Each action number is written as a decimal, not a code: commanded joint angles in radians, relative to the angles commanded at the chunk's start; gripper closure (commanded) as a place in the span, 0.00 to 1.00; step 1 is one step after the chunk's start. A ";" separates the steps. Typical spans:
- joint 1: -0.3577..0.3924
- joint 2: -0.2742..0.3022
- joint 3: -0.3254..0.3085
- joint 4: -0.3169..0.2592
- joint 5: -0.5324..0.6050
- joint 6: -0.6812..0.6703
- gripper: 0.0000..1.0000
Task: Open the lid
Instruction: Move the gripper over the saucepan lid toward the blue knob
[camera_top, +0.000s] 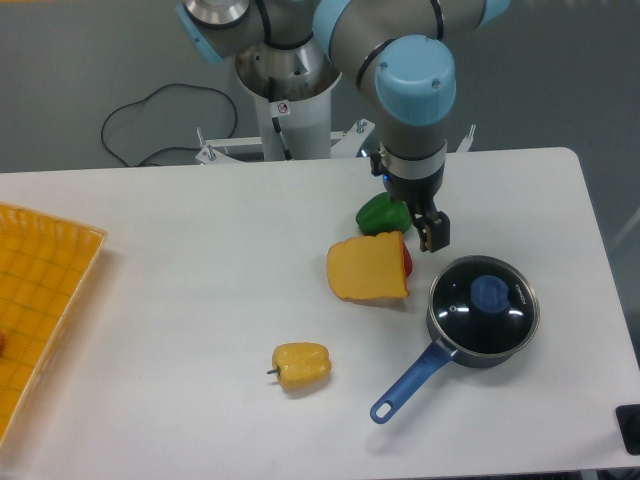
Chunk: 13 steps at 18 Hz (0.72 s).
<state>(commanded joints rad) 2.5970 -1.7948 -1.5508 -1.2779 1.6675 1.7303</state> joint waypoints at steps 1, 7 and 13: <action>0.000 0.000 -0.003 0.003 0.000 0.015 0.00; 0.014 -0.026 -0.058 0.056 -0.005 0.017 0.00; 0.040 -0.021 -0.115 0.152 -0.015 -0.001 0.00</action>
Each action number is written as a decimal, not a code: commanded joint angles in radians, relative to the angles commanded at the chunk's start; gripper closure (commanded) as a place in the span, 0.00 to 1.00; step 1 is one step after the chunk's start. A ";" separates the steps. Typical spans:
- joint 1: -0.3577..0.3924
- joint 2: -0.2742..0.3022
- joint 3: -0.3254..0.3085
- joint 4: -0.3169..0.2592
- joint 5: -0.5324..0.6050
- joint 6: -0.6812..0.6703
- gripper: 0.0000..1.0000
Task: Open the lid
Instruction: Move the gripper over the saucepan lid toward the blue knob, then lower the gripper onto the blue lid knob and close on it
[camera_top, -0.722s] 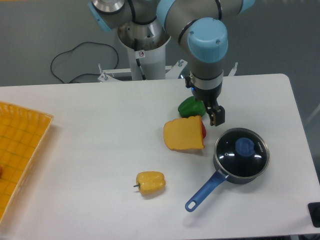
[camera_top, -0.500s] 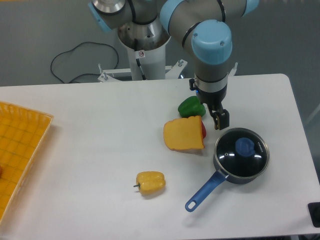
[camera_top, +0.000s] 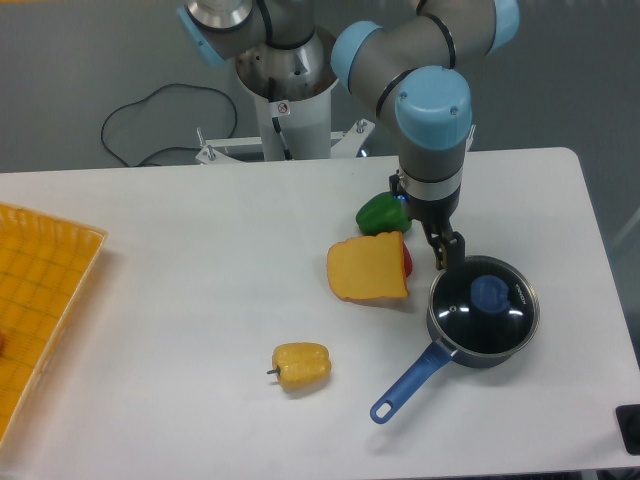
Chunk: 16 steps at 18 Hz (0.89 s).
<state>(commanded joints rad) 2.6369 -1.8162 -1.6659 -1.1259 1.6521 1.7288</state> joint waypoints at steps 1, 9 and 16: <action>0.002 0.000 0.000 0.000 -0.003 0.002 0.00; 0.032 -0.017 0.009 0.009 -0.038 0.122 0.00; 0.038 -0.112 0.126 0.008 -0.072 0.227 0.00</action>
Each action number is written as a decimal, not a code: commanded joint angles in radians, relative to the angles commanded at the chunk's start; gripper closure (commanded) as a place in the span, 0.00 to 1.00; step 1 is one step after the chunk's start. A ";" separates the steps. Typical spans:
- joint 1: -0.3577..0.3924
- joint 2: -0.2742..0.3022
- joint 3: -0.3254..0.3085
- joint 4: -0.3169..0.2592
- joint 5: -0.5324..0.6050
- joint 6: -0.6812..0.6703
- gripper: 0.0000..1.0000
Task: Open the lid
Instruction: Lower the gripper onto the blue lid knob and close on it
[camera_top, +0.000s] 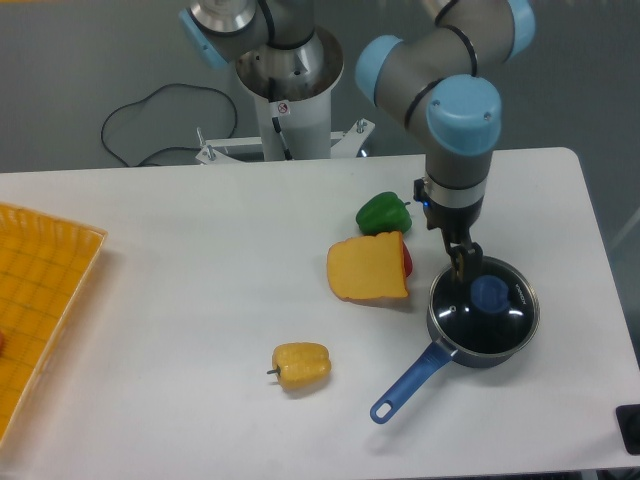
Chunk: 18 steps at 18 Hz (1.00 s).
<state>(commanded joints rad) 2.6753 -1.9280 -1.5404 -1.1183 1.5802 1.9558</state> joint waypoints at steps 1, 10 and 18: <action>0.002 -0.012 0.012 0.000 -0.024 -0.008 0.00; 0.040 -0.121 0.094 0.014 -0.058 -0.008 0.00; 0.077 -0.134 0.092 0.014 -0.052 0.012 0.00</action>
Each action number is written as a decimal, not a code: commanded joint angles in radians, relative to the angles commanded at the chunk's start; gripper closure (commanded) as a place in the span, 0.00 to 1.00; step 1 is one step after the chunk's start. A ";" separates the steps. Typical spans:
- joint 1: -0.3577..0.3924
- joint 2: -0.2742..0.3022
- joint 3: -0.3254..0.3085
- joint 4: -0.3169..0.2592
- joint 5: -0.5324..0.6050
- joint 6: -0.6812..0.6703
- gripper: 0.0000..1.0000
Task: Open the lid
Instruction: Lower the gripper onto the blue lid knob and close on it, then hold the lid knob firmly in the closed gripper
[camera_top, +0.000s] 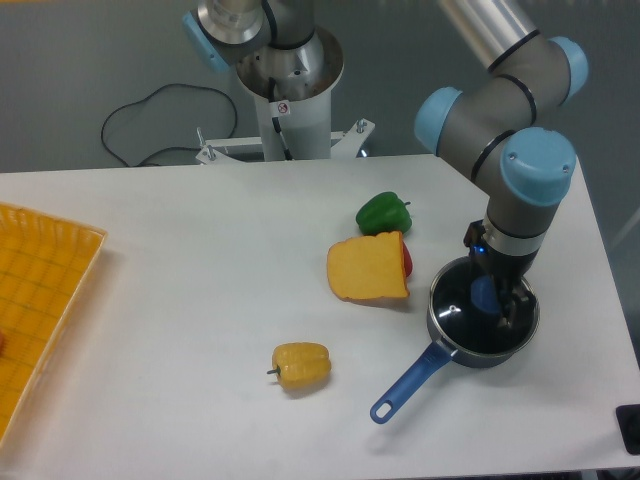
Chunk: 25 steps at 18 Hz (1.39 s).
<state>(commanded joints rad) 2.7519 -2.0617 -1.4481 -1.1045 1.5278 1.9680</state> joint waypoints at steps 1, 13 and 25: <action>0.000 -0.002 0.002 -0.002 0.000 0.012 0.00; -0.020 -0.022 0.008 -0.123 0.051 0.083 0.00; -0.021 -0.012 0.009 -0.114 0.054 0.069 0.00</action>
<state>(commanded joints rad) 2.7305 -2.0739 -1.4389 -1.2180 1.5815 2.0371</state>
